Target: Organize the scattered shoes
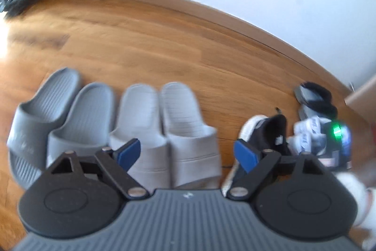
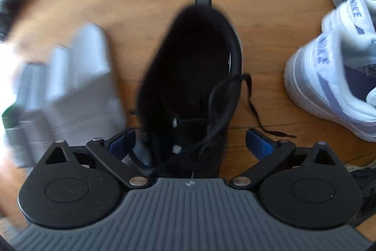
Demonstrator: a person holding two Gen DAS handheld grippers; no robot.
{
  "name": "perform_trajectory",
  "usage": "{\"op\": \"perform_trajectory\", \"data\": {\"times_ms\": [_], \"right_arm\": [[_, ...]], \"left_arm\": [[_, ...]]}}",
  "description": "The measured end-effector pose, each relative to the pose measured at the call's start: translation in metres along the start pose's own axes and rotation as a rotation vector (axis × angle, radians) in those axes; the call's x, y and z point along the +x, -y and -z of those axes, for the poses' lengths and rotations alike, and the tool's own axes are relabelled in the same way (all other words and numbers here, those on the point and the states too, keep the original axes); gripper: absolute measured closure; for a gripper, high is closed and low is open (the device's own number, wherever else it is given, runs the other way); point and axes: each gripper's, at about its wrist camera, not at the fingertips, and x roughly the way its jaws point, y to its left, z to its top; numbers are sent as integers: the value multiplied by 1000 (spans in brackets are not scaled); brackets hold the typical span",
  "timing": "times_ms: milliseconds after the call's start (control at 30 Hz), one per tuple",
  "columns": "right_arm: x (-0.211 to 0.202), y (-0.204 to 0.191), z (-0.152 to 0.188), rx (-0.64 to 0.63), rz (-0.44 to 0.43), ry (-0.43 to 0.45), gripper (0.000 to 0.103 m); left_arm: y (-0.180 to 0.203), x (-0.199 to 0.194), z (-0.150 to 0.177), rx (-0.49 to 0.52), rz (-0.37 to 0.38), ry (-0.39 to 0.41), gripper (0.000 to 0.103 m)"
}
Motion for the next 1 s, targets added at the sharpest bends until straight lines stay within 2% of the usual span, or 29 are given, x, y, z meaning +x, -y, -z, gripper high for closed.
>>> {"op": "perform_trajectory", "data": {"times_ms": [33, 133, 200, 333, 400, 433, 467, 533, 600, 633, 700, 767, 833, 900, 933, 1000], "right_arm": [[-2, -7, -1, -50, 0, 24, 34], [-9, -17, -6, -156, -17, 78, 54], [-17, -20, -21, -235, -78, 115, 60], [-20, -21, -39, -253, -105, 145, 62], [-17, -22, -49, -229, -191, 146, 62], [-15, -22, -48, -229, -206, 150, 61], [-15, -24, -49, -235, -236, 153, 59], [-10, -28, -48, -231, -280, 129, 34], [-10, -27, -45, -177, -289, 109, 16], [-16, -26, -40, -194, -275, 127, 12], [-31, -25, -30, -249, -260, 155, 12], [-53, -11, -22, -295, -297, 176, 11], [-93, 22, -7, -316, -333, 223, 9], [-116, 53, 3, -311, -322, 279, 5], [-119, 62, 6, -307, -313, 293, 4], [-140, 107, 20, -271, -248, 358, 3]], "left_arm": [[-3, 1, 1, -6, 5, -14, 17], [-15, -7, 0, 4, 11, -41, 17], [-18, -12, -1, 20, 11, -39, 17], [-23, -14, -1, 12, 15, -29, 17], [-22, -10, 0, 8, 10, -32, 17], [-23, -10, 1, 9, 10, -35, 17], [-22, -9, 2, 13, 10, -38, 17], [-20, -8, 4, 25, 13, -46, 17], [-17, -7, 5, 39, 13, -51, 17], [-16, -6, 6, 45, 14, -56, 17], [-14, -3, 6, 48, 17, -64, 17], [-10, 0, 6, 55, 24, -72, 17], [-4, 3, 6, 71, 33, -77, 17], [6, 8, 8, 104, 45, -89, 17], [13, 10, 10, 121, 53, -98, 17], [26, 16, 13, 157, 70, -115, 16]]}}
